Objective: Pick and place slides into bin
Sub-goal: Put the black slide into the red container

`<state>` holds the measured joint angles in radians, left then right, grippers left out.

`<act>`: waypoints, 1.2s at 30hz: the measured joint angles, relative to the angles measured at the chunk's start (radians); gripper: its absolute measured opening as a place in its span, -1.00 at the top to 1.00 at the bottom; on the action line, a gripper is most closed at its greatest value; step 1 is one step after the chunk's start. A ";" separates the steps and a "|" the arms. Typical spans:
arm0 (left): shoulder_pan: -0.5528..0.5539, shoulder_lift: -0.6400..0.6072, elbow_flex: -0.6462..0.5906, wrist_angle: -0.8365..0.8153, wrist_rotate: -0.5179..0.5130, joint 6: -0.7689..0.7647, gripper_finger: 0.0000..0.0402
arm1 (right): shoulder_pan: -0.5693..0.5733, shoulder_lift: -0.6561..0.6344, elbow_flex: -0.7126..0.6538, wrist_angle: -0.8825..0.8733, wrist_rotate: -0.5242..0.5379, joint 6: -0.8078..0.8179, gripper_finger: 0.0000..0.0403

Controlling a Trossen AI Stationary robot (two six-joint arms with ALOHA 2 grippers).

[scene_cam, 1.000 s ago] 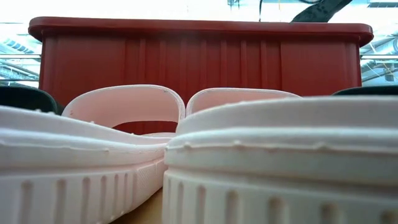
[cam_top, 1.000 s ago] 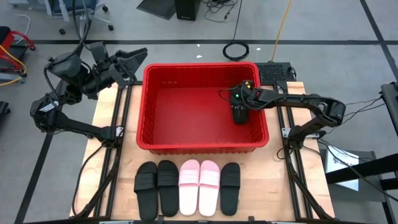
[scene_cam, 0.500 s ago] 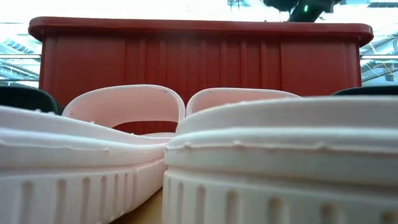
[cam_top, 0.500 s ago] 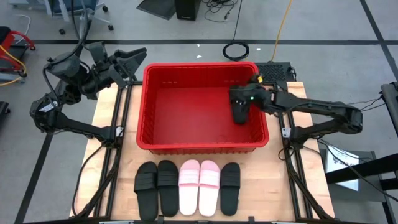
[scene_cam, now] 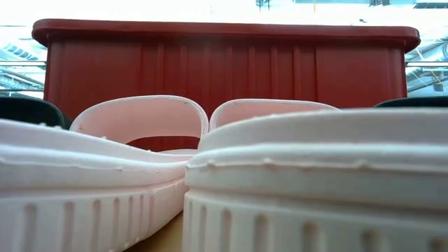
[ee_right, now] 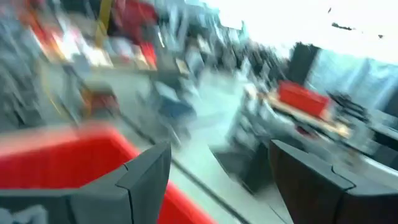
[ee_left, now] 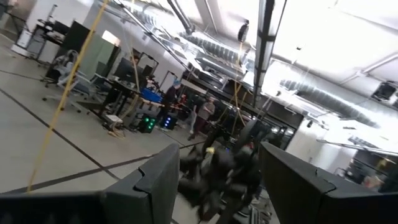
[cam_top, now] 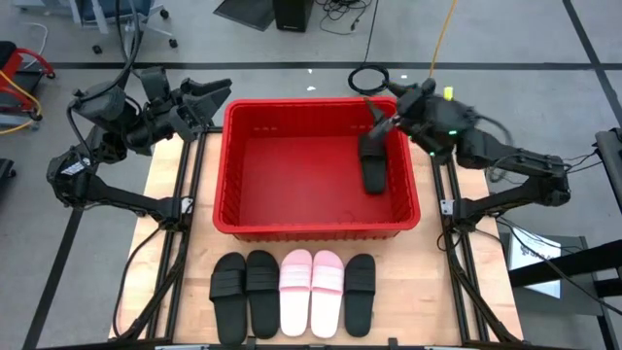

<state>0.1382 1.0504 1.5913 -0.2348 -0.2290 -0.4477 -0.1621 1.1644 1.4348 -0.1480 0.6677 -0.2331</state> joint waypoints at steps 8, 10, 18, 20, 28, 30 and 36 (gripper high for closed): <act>0.000 -0.017 0.000 0.000 0.020 0.021 -0.06 | 0.106 -0.002 0.066 0.431 -0.210 0.013 -0.28; 0.000 -0.023 0.000 0.000 0.021 0.032 -0.06 | 0.128 -0.001 0.066 0.519 -0.274 0.035 -0.28; 0.000 -0.042 0.000 0.000 0.021 0.059 -0.06 | 0.218 0.033 0.074 0.777 -0.565 0.159 -0.28; 0.000 -0.045 0.000 0.000 0.021 0.061 -0.06 | 0.252 0.056 0.106 0.781 -0.611 0.161 -0.28; 0.029 -0.046 0.000 0.000 0.071 0.056 -0.06 | 0.374 0.203 0.379 0.496 -0.644 0.121 -0.28; 0.039 -0.046 0.000 0.000 0.089 0.048 -0.06 | 0.395 0.240 0.466 0.382 -0.643 0.145 -0.28; 0.064 -0.051 -0.001 -0.001 0.125 0.046 -0.06 | 0.473 0.348 0.718 0.056 -0.562 0.190 -0.28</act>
<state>0.2021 0.9993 1.5906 -0.2360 -0.1036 -0.4013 0.3108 1.5126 2.1527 -0.0923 0.1060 -0.0435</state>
